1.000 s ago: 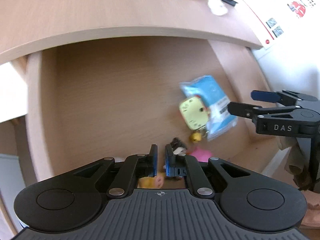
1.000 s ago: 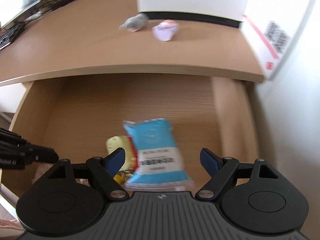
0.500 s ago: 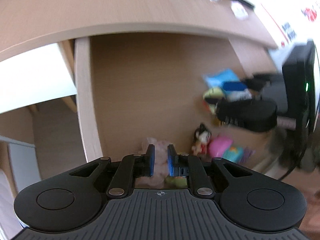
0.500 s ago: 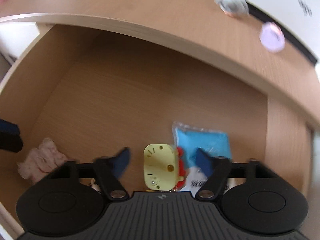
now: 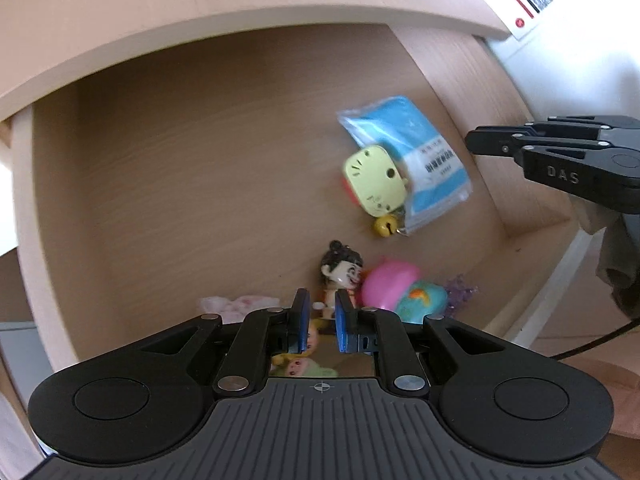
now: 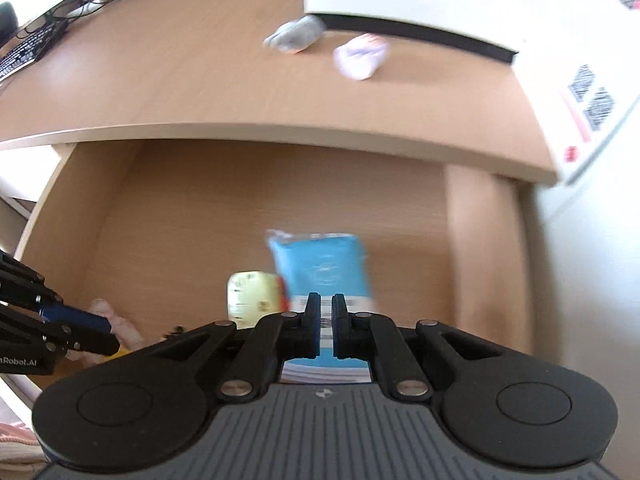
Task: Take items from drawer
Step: 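Grasp the red-and-white doll with the left tool while the right tool lifts the keychain, then set the doll beside the plush toys with the left tool while the right holds the keychain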
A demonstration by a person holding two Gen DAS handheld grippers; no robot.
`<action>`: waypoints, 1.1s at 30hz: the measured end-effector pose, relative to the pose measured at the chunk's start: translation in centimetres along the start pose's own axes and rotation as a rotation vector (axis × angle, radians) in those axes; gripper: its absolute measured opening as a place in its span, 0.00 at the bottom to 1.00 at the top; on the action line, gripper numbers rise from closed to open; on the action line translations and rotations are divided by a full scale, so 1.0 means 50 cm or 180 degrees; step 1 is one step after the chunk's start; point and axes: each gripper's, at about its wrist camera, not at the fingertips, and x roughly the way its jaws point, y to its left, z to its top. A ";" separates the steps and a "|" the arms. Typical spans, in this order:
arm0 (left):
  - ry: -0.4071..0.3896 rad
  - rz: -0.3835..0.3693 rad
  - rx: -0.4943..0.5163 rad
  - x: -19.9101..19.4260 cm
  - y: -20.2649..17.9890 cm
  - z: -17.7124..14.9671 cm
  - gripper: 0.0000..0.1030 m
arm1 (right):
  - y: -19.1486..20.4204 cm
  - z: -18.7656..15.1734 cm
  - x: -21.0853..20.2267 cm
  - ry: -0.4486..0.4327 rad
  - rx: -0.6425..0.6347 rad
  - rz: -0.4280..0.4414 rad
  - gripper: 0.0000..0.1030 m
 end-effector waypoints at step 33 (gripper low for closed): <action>0.0339 0.0192 0.0015 0.115 -0.044 0.036 0.29 | 0.014 -0.010 -0.086 -0.0153 0.0211 0.0011 0.40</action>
